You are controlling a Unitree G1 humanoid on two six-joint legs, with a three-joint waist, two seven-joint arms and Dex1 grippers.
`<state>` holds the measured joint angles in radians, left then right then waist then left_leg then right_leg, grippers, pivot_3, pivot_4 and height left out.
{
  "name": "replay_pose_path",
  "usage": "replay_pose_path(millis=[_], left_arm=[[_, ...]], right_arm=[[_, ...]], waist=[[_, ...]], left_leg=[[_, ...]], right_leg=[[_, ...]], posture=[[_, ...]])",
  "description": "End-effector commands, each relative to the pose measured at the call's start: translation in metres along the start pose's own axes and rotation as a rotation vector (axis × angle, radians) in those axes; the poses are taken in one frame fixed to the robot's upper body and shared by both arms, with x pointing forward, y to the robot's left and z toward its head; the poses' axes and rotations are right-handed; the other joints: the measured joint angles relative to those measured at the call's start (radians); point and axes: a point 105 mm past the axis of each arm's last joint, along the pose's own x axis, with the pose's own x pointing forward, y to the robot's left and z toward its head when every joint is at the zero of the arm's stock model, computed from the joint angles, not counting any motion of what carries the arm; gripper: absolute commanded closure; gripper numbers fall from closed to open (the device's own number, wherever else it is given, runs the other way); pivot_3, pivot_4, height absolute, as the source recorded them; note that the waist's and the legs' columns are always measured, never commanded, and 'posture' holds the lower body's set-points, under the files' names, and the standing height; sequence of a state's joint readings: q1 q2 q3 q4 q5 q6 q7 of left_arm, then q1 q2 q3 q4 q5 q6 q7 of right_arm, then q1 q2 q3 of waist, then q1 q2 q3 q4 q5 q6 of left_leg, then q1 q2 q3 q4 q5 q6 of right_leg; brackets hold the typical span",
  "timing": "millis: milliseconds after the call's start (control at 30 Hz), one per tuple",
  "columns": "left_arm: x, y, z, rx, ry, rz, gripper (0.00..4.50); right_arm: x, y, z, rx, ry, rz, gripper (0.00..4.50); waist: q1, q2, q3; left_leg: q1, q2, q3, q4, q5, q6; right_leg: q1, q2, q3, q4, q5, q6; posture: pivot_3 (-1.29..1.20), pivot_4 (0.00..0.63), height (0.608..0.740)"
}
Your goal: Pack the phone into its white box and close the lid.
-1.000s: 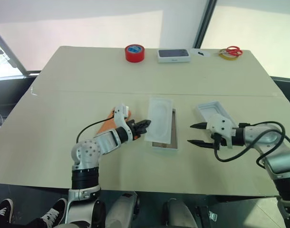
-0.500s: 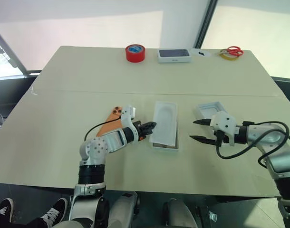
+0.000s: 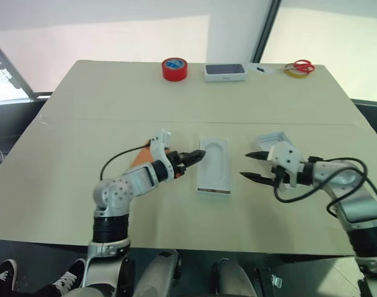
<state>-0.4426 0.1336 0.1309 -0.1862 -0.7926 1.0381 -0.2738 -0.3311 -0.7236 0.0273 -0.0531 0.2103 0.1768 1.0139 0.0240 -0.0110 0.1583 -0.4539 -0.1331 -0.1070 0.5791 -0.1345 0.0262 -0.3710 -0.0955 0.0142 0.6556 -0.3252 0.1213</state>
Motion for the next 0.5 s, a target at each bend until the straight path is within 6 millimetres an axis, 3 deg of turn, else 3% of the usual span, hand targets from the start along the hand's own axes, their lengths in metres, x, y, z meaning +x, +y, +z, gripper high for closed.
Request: replay_pose_path(millis=[33, 100, 133, 233, 367, 500], left_arm=[[-0.023, 0.002, 0.016, 0.391, -0.056, -0.004, 1.09], [-0.036, 0.013, 0.011, 0.536, -0.013, -0.009, 1.09], [-0.042, 0.020, 0.009, 0.539, 0.004, 0.001, 1.09], [-0.062, 0.043, 0.017, 0.553, 0.025, 0.058, 1.09], [-0.076, 0.050, 0.026, 0.555, 0.011, 0.070, 1.09], [-0.085, 0.061, 0.031, 0.538, -0.010, 0.135, 1.09]], right_arm=[[0.021, -0.004, 0.022, -0.077, -0.065, -0.048, 3.36], [0.033, -0.004, 0.023, -0.124, -0.058, -0.062, 4.28], [0.039, -0.004, 0.022, -0.154, -0.048, -0.069, 4.42], [0.057, -0.001, 0.018, -0.168, -0.021, -0.075, 4.42], [0.067, 0.014, 0.008, -0.273, 0.045, 0.001, 4.42], [0.062, 0.049, -0.004, -0.347, 0.081, 0.222, 4.42]], waist=[[-0.011, 0.001, 0.000], [-0.016, 0.001, 0.000], [-0.014, 0.002, 0.000], [-0.009, 0.002, 0.000], [-0.010, 0.002, 0.001], [-0.011, 0.002, 0.001]], left_leg=[[0.000, 0.000, 0.000, -0.001, 0.001, -0.001], [0.001, 0.000, 0.000, -0.003, 0.001, -0.002], [0.001, 0.000, 0.001, -0.004, 0.001, -0.002], [0.001, 0.000, 0.000, -0.004, 0.001, -0.002], [0.001, 0.000, 0.000, -0.004, 0.001, -0.001], [0.001, 0.000, 0.000, -0.004, 0.001, -0.002]], right_leg=[[0.000, 0.000, 0.000, 0.000, 0.000, 0.000], [-0.001, 0.000, 0.001, 0.000, 0.000, 0.000], [-0.001, 0.000, 0.001, 0.000, -0.001, -0.003], [-0.001, 0.000, 0.001, 0.000, -0.002, -0.005], [-0.002, 0.000, 0.001, 0.000, -0.002, -0.004], [-0.002, 0.000, 0.001, 0.000, 0.000, -0.001]], posture=[[0.00, 0.150, 0.740], [0.00, 0.150, 0.740], [0.00, 0.150, 0.740], [0.00, 0.150, 0.740], [0.00, 0.150, 0.740], [0.00, 0.150, 0.740]])
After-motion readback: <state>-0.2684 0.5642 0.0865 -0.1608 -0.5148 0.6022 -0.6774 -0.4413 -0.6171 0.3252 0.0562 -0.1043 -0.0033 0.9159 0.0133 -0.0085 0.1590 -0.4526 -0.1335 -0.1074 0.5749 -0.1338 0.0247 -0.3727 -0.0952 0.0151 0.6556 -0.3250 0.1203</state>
